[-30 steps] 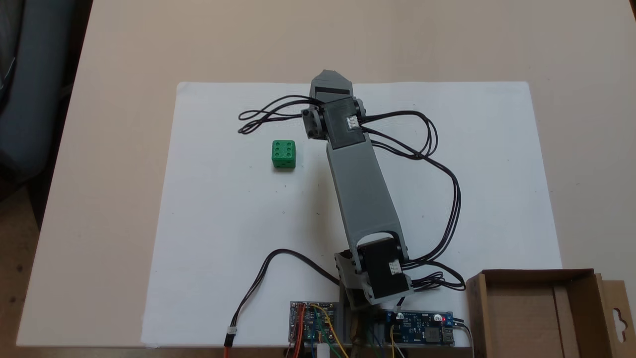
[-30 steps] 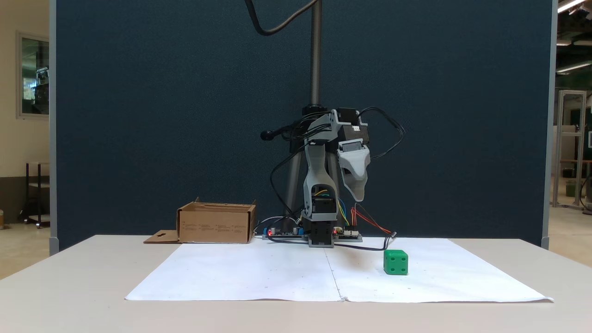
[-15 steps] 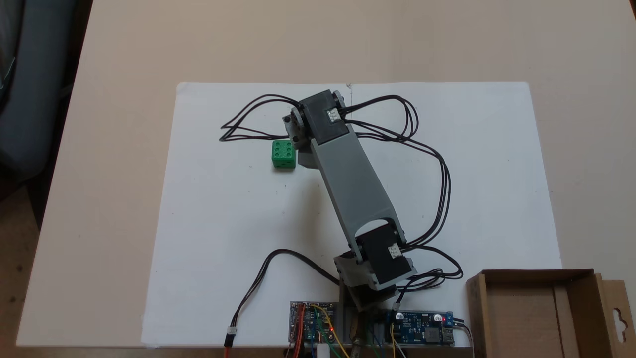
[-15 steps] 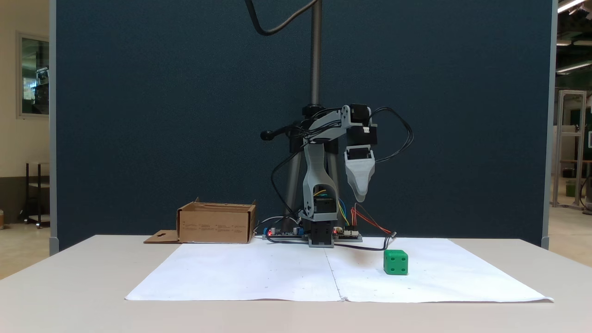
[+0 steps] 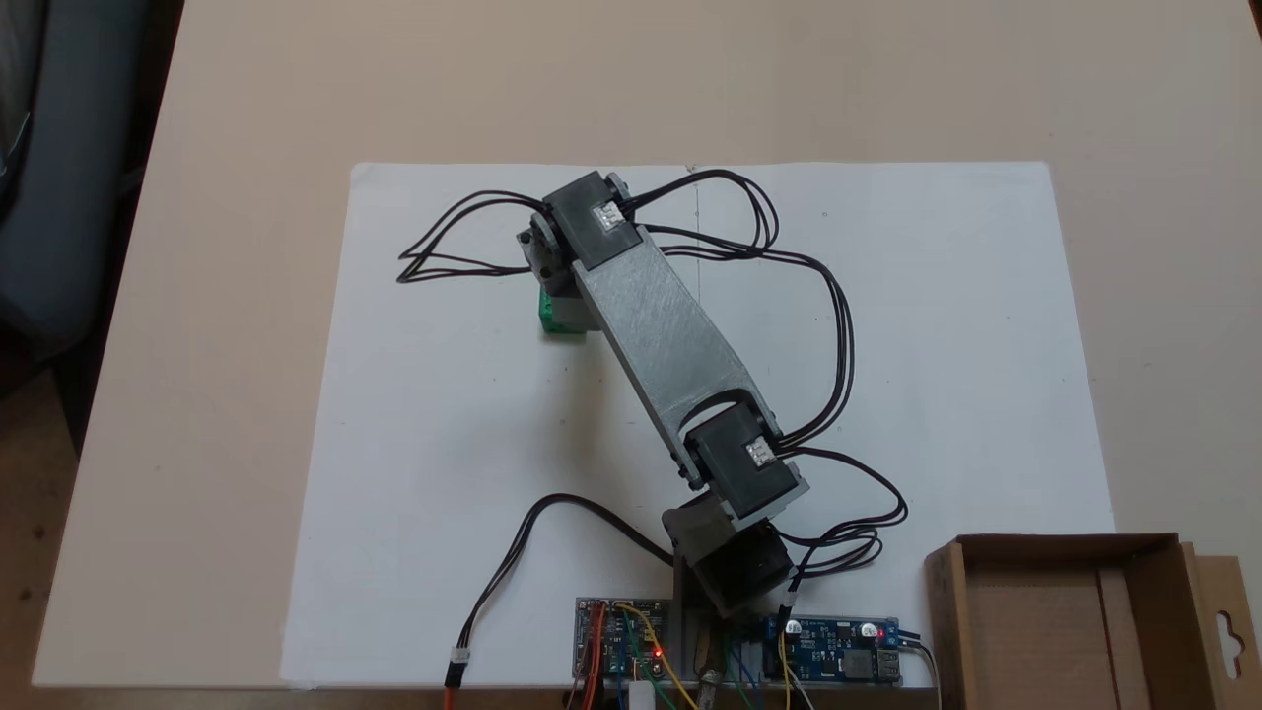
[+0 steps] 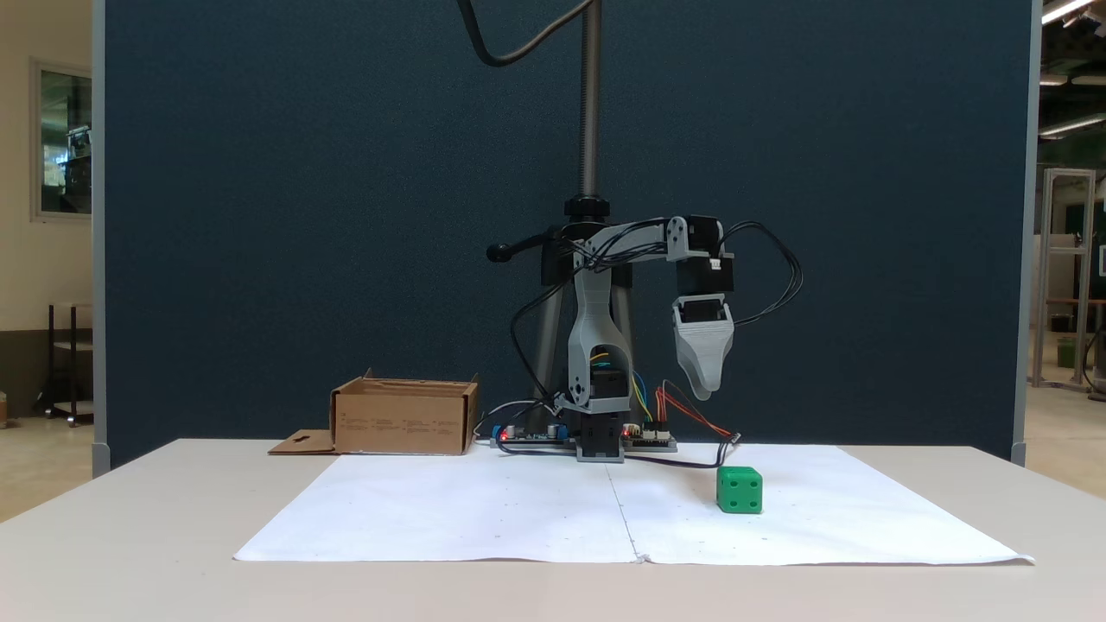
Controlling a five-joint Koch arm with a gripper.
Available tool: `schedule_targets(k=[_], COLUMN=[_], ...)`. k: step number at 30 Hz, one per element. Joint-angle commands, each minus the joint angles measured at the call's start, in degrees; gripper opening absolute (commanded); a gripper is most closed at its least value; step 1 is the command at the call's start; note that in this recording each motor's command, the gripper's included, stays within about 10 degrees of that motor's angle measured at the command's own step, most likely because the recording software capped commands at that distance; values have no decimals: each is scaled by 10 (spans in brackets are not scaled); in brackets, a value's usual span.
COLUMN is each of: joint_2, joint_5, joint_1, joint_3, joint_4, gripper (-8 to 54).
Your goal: Grasp a green dice and put it in the bin.
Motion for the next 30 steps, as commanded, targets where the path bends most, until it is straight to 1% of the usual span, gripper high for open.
schedule_targets(k=[1,10,16,30], joint_2=[11,11,-25,-76], joint_5=[56,60,76,98], joint_1=[-5,-5,1,-10], joint_3=[-28,-27,-27,-25], joint_4=[-24,-27,-46,-70], gripper=[426,427,430,428])
